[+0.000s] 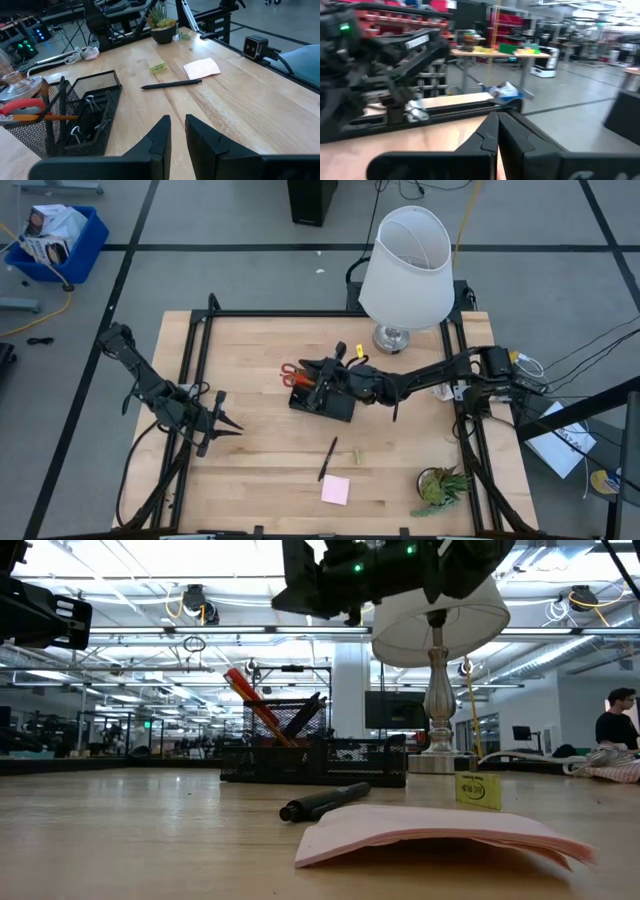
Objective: Pick and place office supplies into organizer
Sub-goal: Put the yellow eraser into the black desk organizer
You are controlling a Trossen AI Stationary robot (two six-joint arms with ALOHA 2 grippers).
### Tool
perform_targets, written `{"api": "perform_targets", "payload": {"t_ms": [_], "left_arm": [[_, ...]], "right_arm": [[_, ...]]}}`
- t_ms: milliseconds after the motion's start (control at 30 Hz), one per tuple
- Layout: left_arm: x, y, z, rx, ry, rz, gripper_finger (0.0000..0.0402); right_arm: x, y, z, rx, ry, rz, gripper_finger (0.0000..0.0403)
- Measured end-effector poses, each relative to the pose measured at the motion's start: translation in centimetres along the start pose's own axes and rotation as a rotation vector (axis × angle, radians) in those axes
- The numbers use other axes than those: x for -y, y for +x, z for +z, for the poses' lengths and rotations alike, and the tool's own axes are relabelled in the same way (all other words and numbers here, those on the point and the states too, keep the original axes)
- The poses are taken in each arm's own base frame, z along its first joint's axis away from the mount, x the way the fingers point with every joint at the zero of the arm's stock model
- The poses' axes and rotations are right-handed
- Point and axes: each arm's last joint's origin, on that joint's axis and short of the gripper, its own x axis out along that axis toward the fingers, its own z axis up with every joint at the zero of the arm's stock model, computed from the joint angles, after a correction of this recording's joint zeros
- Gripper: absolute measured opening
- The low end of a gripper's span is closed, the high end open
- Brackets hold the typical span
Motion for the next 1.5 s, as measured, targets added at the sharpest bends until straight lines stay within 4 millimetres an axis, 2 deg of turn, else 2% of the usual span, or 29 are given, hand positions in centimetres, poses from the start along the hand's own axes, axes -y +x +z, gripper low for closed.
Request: {"api": "perform_targets", "payload": {"t_ms": [233,400,533,700,900,1033,1133,1200,1267,1500], "left_arm": [[0.0,0.0,0.0,0.001,0.0,0.0,0.0063],[0.0,0.0,0.0,0.001,0.0,0.0,0.0063],[0.0,0.0,0.0,0.0,0.0,0.0,0.0063],[0.0,0.0,0.0,0.0,0.0,0.0,0.0063],[0.0,0.0,0.0,0.0,0.0,0.0,0.0063],[0.0,0.0,0.0,0.001,0.0,0.0,0.0063],[0.0,0.0,0.0,0.0,0.0,0.0,0.0063],[0.0,0.0,0.0,-0.001,0.001,0.0,0.0063],[0.0,0.0,0.0,0.0,0.0,0.0,0.0063],[0.0,0.0,0.0,0.002,-0.001,0.0,0.0063]], "right_arm": [[-0.5,0.6,-1.9,-0.045,-0.022,0.043,0.0001],[-1.5,-0.2,-0.6,0.021,-0.078,0.098,0.0001],[-3.5,-2.5,1.5,0.035,-0.109,0.234,0.0001],[-7.0,-5.6,0.4,-0.141,-0.096,0.398,0.0001],[-10.1,-8.7,-0.1,-0.321,0.198,0.628,0.0007],[-12.3,-10.8,-0.4,-0.406,0.378,0.723,0.0008],[-14.2,-12.7,-1.3,-0.461,0.386,0.81,0.0007],[-14.9,-13.6,-1.8,-0.515,0.426,0.788,0.0006],[-15.1,-14.4,-2.4,-0.596,0.499,0.684,0.0002],[-14.3,-15.7,-4.9,-0.916,0.737,0.34,0.0002]]}}
